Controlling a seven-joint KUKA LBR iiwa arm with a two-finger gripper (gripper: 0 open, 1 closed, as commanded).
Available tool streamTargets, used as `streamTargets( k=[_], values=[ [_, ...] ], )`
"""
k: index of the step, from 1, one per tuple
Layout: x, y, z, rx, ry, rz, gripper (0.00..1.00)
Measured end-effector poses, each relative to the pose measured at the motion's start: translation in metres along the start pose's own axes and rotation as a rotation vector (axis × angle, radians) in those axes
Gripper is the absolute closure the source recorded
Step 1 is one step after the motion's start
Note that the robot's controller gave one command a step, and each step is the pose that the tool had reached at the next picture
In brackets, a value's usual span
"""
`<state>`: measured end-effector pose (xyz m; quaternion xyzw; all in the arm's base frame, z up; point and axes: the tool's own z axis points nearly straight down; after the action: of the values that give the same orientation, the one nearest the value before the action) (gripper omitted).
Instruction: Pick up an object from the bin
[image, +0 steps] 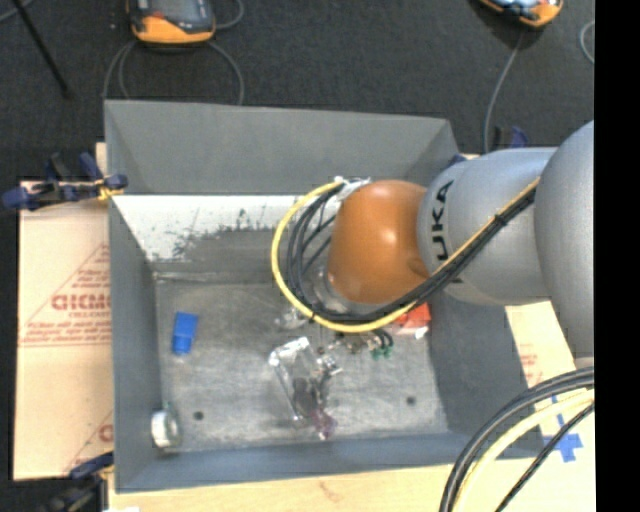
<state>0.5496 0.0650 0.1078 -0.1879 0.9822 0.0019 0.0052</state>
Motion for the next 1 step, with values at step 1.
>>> streamTargets(
  k=[1],
  values=[
    [-0.0016,-0.0017,-0.0001,0.003,-0.007,-0.031,0.0]
  ],
)
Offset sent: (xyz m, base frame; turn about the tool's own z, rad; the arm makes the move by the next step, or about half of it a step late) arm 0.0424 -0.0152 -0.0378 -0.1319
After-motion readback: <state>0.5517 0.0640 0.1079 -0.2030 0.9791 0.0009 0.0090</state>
